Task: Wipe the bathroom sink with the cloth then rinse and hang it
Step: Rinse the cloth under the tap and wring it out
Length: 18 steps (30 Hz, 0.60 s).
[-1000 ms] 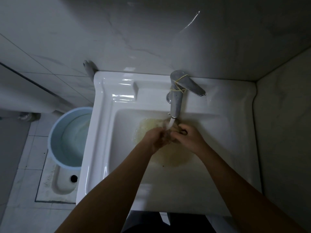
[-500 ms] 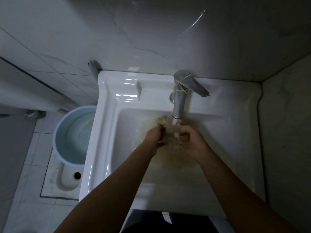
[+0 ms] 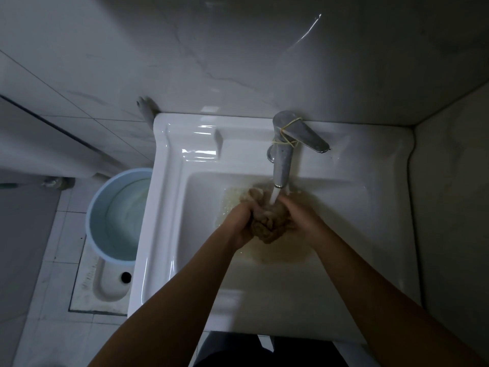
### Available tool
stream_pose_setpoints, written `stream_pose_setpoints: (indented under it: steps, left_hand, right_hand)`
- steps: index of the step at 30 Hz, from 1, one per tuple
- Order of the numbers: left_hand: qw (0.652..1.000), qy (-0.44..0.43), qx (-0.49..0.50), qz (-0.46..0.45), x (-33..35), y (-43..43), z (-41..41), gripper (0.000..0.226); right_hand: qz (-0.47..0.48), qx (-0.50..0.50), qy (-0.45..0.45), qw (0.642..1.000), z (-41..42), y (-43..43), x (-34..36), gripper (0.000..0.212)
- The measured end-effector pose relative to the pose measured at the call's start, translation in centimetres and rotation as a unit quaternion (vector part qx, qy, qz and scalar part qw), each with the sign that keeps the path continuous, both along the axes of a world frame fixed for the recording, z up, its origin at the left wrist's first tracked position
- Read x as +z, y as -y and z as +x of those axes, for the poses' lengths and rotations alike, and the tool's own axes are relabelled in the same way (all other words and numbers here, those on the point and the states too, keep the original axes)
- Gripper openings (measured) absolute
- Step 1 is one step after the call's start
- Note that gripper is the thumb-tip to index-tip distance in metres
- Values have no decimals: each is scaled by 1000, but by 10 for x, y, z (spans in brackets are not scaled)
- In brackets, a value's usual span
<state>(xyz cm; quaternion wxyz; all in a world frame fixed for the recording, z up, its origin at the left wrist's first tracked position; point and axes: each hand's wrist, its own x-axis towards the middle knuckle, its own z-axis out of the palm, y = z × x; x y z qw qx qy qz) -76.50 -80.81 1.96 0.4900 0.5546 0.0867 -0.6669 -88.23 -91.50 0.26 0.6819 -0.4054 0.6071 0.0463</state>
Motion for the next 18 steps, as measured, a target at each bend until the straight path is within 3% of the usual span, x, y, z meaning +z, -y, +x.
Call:
stream_pose_setpoints:
  steps: [1, 2, 4, 7, 10, 14, 18]
  left_hand:
    - [1000, 4, -11, 3, 2, 0, -1, 32]
    - [1000, 14, -17, 6, 3, 1, -1, 33]
    - [998, 49, -17, 17, 2, 3, 2, 36]
    - [981, 182, -57, 37, 4, 4, 10, 28]
    - [957, 275, -46, 80, -2, -2, 18, 19]
    - [975, 170, 77, 118, -13, -1, 19, 17]
    - [991, -4, 108, 84, 0, 14, 8, 36]
  right_hand:
    - [39, -8, 18, 999, 2, -3, -1, 36]
    - [20, 3, 20, 1000, 3, -4, -2, 28]
    - [-105, 25, 5, 994, 2, -1, -2, 13]
    - [-210, -3, -5, 978, -1, 4, 5, 17]
    - [-181, -85, 34, 979, 1, 7, 10, 10]
    - [-30, -175, 135, 975, 6, 6, 23, 12]
    - [40, -133, 182, 974, 9, 0, 22, 29]
